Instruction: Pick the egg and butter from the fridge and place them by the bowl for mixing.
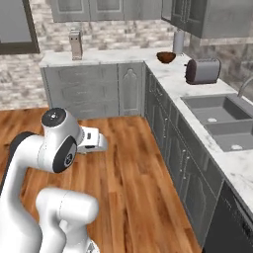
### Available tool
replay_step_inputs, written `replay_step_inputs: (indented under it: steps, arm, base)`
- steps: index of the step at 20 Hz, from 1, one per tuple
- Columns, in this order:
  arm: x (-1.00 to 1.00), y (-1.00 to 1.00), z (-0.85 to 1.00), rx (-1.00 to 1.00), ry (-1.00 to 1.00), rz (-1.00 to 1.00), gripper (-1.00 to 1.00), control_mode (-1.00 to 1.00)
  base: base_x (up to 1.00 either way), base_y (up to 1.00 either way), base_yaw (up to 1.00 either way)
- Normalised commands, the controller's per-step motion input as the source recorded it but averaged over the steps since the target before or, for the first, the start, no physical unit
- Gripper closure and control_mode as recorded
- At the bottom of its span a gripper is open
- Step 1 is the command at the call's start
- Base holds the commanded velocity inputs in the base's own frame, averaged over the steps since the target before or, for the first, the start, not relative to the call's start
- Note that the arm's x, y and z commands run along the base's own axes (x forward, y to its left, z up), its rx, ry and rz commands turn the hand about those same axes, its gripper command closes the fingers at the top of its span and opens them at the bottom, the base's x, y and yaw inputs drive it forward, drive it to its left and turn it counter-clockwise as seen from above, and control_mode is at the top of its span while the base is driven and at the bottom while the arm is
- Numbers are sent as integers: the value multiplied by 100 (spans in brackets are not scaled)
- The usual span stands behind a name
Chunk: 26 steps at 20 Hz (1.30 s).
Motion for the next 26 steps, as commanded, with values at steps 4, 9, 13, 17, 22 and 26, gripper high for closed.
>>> replay_step_inputs:
  steps: [4, 9, 13, 17, 22, 26]
  arm:
    - [0, 0, 0, 0, 0, 0, 100, 100]
    - [0, 0, 0, 0, 0, 0, 100, 100]
    - [0, 0, 0, 0, 0, 0, 100, 100]
    - [0, 0, 0, 0, 0, 0, 100, 100]
    - [0, 0, 0, 0, 0, 0, 100, 100]
    - [0, 0, 0, 0, 0, 0, 100, 100]
  base:
    - [90, 15, -6]
    - [89, 18, -8]
    - [91, 20, -7]
    - [92, 21, -7]
    - [92, 21, -5]
    - [92, 21, -6]
